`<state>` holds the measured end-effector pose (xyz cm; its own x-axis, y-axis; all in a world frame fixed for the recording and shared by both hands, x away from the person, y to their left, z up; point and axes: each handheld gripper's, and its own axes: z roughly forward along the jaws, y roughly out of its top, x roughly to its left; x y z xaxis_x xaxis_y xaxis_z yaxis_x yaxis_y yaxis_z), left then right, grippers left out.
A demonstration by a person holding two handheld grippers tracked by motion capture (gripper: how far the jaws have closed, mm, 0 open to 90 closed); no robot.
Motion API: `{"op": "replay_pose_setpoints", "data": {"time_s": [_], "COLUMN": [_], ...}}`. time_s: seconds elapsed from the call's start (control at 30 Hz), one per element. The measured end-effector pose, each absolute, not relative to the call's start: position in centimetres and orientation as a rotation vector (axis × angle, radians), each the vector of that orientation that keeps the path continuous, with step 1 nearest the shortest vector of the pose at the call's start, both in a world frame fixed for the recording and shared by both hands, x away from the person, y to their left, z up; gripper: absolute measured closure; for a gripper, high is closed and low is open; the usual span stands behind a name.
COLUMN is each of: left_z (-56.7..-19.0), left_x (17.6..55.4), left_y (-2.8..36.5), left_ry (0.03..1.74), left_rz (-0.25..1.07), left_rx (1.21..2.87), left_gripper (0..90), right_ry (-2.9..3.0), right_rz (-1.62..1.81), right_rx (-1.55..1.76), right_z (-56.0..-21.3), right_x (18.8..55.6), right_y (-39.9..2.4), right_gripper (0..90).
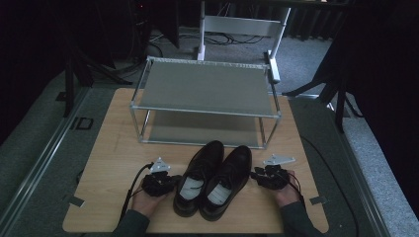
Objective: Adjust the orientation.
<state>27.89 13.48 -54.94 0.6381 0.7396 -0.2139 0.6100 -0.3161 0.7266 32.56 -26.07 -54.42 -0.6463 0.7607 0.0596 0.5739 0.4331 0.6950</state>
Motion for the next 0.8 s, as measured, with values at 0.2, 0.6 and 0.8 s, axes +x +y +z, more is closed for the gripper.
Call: {"op": "replay_pose_setpoints", "data": {"time_s": [0.2, 0.6, 0.8], "left_z": [-54.9, -55.1, -55.2], "left_x": [27.6, 26.5, 26.0], "left_y": [13.3, 11.8, 10.9], "left_ry": [1.060, 0.968, 0.943], "left_rz": [0.193, 0.115, 0.076], "left_rx": [2.025, 2.043, 2.042], "left_gripper": [89.9, 90.0, 90.0], "right_ry": [2.419, 2.387, 2.376], "right_rz": [1.026, 1.008, 0.999], "right_rx": [1.174, 1.216, 1.236], "right_z": [-54.5, -54.4, -54.3], "right_x": [32.7, 33.0, 33.2], "right_y": [-26.2, -26.9, -27.3], "right_gripper": [59.7, 63.6, 63.5]}}
